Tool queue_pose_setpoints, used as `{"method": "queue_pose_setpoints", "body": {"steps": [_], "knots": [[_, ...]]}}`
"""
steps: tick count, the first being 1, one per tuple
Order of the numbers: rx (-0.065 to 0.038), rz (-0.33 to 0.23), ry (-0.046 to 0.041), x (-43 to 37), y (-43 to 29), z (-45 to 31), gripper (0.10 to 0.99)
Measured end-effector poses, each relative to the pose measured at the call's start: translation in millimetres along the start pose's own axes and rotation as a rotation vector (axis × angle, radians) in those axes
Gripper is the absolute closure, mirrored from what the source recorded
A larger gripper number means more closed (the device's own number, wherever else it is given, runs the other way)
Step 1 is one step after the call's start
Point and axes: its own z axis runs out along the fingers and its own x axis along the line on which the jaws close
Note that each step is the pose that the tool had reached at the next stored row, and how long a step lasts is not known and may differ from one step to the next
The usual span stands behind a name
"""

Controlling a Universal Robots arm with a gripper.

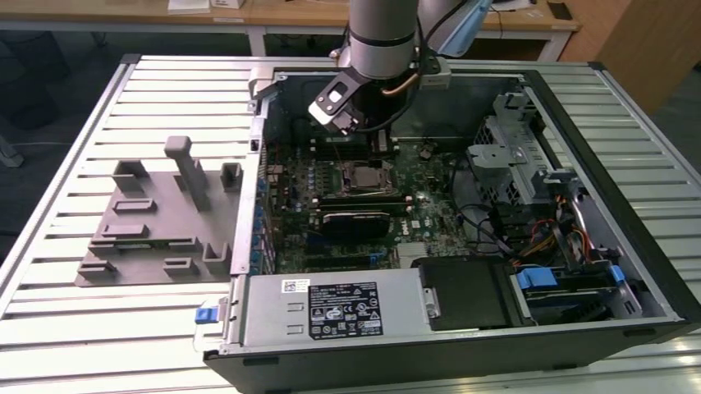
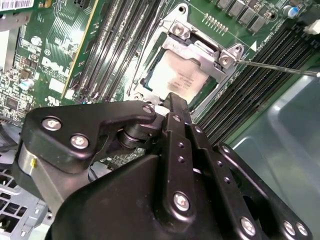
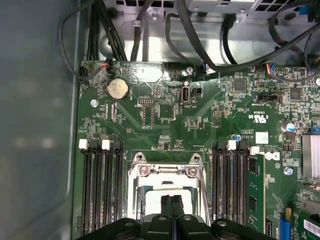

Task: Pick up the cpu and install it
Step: 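Close the cpu cover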

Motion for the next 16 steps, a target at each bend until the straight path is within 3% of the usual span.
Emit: {"method": "queue_pose_setpoints", "body": {"steps": [6,16], "knots": [[0.000,-0.010,0.0008,0.1,-0.4,0.3,0.980],[-0.003,-0.172,0.0105,0.1,-0.7,0.9,0.980]]}}
